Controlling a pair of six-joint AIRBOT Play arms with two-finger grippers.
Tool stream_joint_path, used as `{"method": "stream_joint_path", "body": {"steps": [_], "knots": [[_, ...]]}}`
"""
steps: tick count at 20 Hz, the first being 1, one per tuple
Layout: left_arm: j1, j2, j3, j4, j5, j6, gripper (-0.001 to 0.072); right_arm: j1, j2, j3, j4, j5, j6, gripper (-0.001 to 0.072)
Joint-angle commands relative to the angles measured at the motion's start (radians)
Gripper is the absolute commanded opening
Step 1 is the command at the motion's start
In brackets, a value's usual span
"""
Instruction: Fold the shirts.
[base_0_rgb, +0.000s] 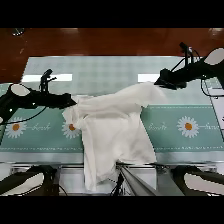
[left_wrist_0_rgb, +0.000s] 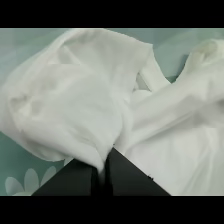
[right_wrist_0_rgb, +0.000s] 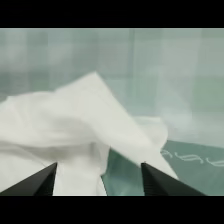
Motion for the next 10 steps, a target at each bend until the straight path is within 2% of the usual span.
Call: {"method": "stream_joint_path", "body": {"steps": [1, 2, 4, 6, 10], "knots": [[0.013, -0.021, 0.017, -0.001, -0.054, 0.002, 0.0033, -0.045, -0.011, -0.018, -0.126, 0.274, -0.082, 0.0617], [0.013, -0.021, 0.021, -0.002, -0.064, 0.002, 0.0033, -0.043, 0.004, -0.059, -0.185, 0.349, -0.084, 0.0616], [0.013, -0.021, 0.021, -0.002, -0.066, 0.002, 0.0033, -0.043, 0.055, -0.210, -0.159, 0.388, -0.080, 0.0616], [0.013, -0.023, 0.021, -0.002, -0.066, 0.002, 0.0033, -0.013, 0.112, -0.405, -0.075, 0.314, -0.083, 0.0616], [0.005, -0.023, 0.021, -0.003, -0.066, 0.002, 0.0032, 0.137, 0.136, -0.679, -0.029, 0.161, -0.089, 0.0616]]}}
